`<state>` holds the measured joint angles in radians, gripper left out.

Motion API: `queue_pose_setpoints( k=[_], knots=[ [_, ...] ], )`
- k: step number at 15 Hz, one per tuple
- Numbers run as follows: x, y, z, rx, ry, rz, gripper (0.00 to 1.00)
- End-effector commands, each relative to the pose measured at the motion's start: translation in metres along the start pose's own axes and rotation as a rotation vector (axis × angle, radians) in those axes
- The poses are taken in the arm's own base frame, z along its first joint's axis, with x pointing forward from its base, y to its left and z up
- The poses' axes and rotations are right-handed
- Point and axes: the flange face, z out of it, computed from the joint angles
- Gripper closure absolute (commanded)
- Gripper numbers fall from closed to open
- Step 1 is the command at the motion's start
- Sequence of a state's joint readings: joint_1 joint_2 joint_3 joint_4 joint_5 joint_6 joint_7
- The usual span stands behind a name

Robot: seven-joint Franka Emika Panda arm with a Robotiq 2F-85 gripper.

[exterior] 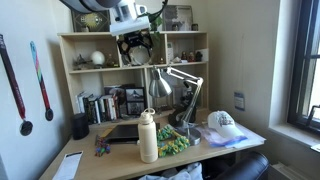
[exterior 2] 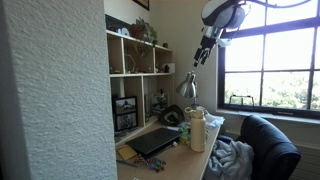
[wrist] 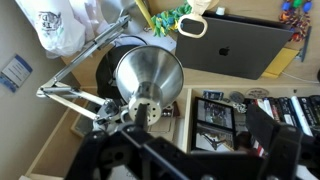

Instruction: Twist the knob on the lamp head

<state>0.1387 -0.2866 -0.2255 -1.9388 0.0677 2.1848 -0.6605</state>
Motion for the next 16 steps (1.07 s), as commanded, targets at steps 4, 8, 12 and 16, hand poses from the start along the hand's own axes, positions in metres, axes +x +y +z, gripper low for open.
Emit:
queue_pose_setpoints(
  k=[4,8,12,16],
  knots=[
    [0.028,0.012,0.032,-0.024,0.013,0.070,0.00],
    [0.036,0.014,0.042,-0.026,0.002,0.083,0.00],
    [0.040,0.020,0.052,-0.029,-0.005,0.089,0.00],
    [0.040,0.028,0.063,-0.019,-0.017,0.111,0.00]
  ],
)
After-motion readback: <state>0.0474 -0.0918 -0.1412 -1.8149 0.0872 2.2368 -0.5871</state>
